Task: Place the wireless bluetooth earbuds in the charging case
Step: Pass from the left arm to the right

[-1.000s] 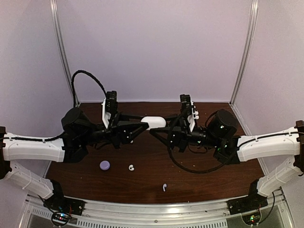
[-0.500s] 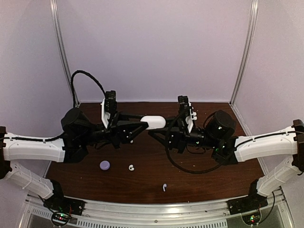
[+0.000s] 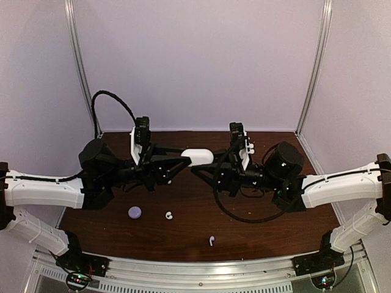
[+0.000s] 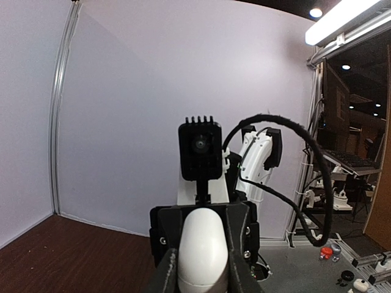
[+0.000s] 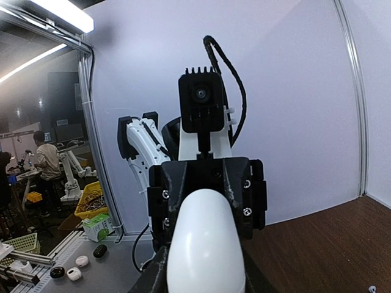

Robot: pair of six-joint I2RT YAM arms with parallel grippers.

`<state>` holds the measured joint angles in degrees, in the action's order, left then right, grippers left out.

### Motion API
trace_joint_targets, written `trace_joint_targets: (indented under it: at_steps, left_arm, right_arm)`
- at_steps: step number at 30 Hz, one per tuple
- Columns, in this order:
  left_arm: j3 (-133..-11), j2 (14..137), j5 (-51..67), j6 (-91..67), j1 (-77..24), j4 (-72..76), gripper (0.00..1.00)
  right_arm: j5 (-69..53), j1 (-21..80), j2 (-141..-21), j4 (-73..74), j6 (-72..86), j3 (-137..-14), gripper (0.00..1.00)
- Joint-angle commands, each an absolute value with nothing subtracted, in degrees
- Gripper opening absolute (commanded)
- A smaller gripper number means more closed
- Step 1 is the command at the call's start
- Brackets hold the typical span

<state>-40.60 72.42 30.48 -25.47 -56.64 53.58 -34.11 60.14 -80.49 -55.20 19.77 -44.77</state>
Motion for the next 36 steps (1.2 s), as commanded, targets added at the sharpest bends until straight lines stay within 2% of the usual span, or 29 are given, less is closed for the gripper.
trace_joint_targets:
  at_steps: [1,7,14,16,19,22,26,36]
  left_arm:
    - [-40.2,72.6,30.4,-25.9,-56.9,56.9,0.03]
    - [-40.2,72.8,30.4,-25.9,-56.9,56.9,0.03]
    - [-40.2,72.9,30.4,-25.9,-56.9,56.6,0.03]
    - [-40.1,73.1,30.0,-25.8,-56.9,56.2,0.09]
    - [-41.1,72.2,27.9,-25.2,-56.9,51.4,0.36]
    - [-43.5,70.7,23.5,-23.3,-56.9,42.4,0.52]
    - [-45.2,69.0,20.3,-20.8,-56.7,34.5,0.56]
    - [-48.7,69.0,18.3,-16.6,-56.8,21.7,0.55]
  right_arm:
    - [-35.1,60.6,-80.6,-57.6,20.2,-46.3,0.34]
    - [-35.3,60.6,-80.9,-57.7,20.5,-46.5,0.35]
    - [-35.3,60.7,-80.9,-57.7,20.5,-46.5,0.24]
    - [-35.4,60.6,-80.8,-57.5,20.3,-46.6,0.20]
    - [-35.0,60.6,-80.2,-55.0,19.1,-46.8,0.18]
    - [-33.9,60.6,-79.0,-51.3,16.9,-46.3,0.17]
    - [-31.9,60.6,-77.1,-45.5,13.3,-44.9,0.15]
    - [-29.4,60.7,-72.5,-32.2,4.6,-43.4,0.10]
